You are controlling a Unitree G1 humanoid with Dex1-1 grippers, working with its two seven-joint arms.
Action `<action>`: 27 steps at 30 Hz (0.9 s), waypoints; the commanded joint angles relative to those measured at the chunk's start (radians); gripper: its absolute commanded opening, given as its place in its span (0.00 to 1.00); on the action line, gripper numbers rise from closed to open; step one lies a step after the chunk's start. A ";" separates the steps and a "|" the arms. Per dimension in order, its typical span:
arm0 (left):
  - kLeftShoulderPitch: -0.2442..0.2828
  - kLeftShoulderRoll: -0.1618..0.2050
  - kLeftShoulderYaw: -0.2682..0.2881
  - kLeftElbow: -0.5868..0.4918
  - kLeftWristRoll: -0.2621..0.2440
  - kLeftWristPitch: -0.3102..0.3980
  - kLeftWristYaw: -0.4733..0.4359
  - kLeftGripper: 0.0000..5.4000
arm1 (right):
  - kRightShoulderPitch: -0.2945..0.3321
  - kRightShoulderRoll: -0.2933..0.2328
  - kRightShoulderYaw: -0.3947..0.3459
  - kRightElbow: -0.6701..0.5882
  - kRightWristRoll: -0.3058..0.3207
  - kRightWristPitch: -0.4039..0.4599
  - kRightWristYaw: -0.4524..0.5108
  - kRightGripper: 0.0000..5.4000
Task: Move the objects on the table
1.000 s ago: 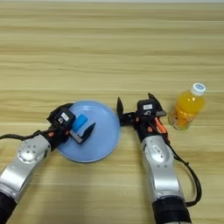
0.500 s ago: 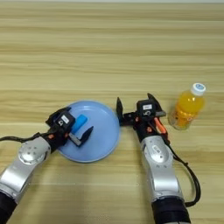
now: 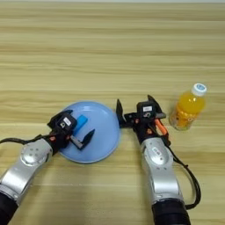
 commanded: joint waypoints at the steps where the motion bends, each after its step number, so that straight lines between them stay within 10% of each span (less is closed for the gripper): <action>1: -0.014 -0.014 -0.008 0.037 0.014 0.019 0.003 1.00 | 0.000 0.000 -0.001 -0.015 0.006 0.005 -0.001 0.99; 27: -0.036 -0.025 0.009 0.095 0.019 0.005 0.015 0.91 | -0.006 -0.001 -0.003 -0.010 0.006 0.003 -0.005 1.00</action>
